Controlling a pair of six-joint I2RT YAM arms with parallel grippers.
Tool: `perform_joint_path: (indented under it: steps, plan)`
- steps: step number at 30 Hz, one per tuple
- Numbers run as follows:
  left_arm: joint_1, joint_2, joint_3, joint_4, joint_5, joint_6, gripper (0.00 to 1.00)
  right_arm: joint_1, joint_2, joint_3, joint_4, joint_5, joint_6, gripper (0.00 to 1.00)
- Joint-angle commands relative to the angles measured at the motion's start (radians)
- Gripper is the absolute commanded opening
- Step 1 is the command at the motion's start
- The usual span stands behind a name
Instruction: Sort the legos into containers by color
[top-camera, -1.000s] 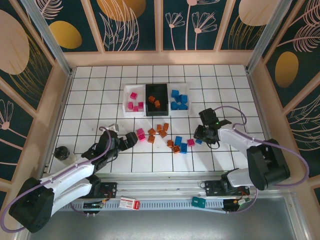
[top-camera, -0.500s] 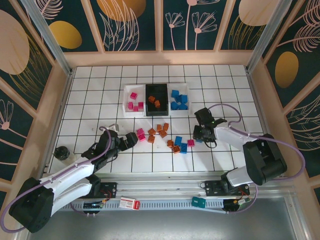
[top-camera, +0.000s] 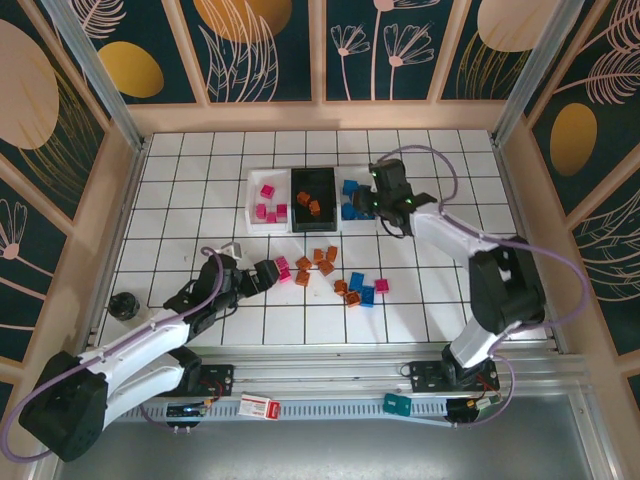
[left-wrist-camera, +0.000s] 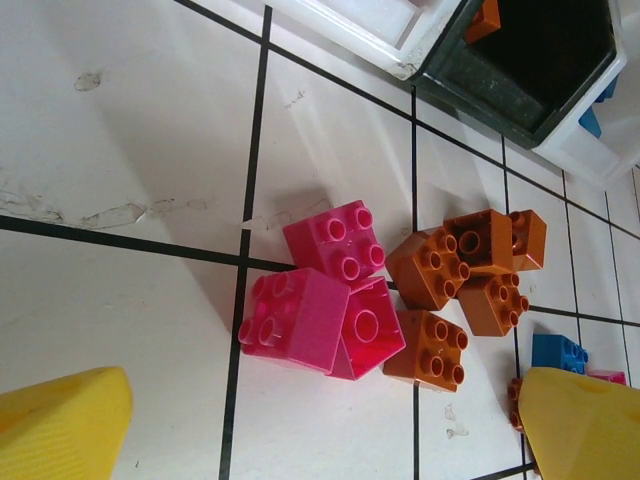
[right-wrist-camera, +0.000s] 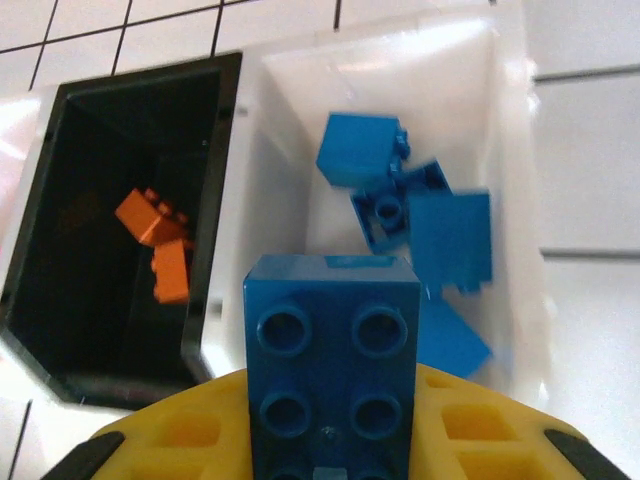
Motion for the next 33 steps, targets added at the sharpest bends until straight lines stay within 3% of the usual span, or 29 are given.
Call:
perform_joint_path:
  steps: [1,4,8,11,20,28,33]
  plan:
    - [0.0,0.008,0.037,-0.036,0.019,0.017,0.99,0.006,0.1,0.116,0.019,0.055,-0.082,0.27]
    - [0.0,0.012,0.054,-0.047,0.018,0.023,0.99,0.006,0.189,0.204,-0.009,0.079,-0.097,0.32]
    - [-0.001,0.033,0.079,-0.037,0.044,0.041,0.98,0.007,0.249,0.27,-0.019,0.094,-0.102,0.57]
    - [-0.003,0.061,0.106,-0.036,0.055,0.061,0.94,0.005,0.237,0.281,-0.015,0.104,-0.099,0.63]
    - [-0.052,0.244,0.223,-0.165,-0.141,0.164,0.63,0.014,0.025,0.058,0.073,0.089,-0.026,0.64]
    - [-0.052,0.366,0.237,-0.073,-0.112,0.23,0.62,0.015,-0.106,-0.138,0.137,0.041,0.037,0.64]
    - [-0.052,0.411,0.26,-0.052,-0.117,0.25,0.53,0.018,-0.164,-0.22,0.166,0.024,0.071,0.64]
